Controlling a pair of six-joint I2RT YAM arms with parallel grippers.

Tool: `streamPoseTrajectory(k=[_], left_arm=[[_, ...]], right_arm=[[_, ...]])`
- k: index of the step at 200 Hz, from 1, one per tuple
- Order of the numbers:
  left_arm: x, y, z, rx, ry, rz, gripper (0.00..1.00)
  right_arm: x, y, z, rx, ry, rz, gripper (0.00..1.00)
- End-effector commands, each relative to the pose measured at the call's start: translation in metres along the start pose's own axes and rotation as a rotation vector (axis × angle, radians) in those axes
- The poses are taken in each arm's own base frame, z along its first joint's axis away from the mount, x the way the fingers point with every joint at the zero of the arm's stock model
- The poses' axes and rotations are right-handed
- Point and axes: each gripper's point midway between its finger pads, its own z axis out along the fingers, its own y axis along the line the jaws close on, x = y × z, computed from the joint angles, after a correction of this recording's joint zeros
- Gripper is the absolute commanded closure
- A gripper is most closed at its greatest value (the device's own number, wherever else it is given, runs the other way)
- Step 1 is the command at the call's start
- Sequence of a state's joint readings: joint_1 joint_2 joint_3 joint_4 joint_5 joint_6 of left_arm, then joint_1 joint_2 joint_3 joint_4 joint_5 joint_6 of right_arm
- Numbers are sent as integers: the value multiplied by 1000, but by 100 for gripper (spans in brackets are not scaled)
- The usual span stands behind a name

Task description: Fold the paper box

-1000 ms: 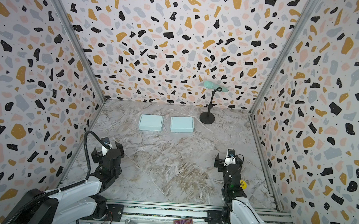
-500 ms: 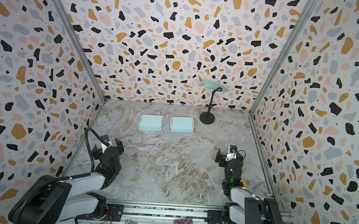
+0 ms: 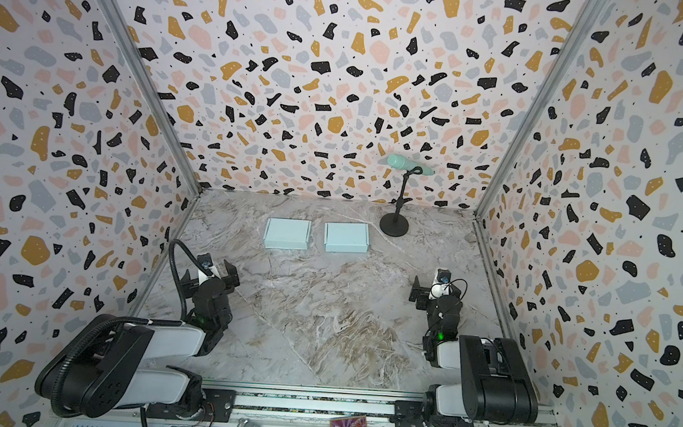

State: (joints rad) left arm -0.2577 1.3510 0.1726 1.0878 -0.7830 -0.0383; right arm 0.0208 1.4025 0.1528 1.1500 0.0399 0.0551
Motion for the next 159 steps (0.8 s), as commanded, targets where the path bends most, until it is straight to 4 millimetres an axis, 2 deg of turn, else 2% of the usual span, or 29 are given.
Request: streamPoseTrajectory(k=[1,33,63,112,159], left_arm=[[-15,0,1,7,-58,-43,0],[-15,2,1,19,-65,-58,0],[-7,3,2,44,-63,-73,0],[-6,2,7,52,-53,-82,0],[-6,4,7,51,-53,-89,0]], right_arm=[[-25,2,5,-14,-83,6,1],[-17,4,8,-12,-72,-6,1],[-17,4,9,-9,-77,-10,1],[-16,5,16,50,-52,-33,1],[-17,6,12,52,-62,-40,1]])
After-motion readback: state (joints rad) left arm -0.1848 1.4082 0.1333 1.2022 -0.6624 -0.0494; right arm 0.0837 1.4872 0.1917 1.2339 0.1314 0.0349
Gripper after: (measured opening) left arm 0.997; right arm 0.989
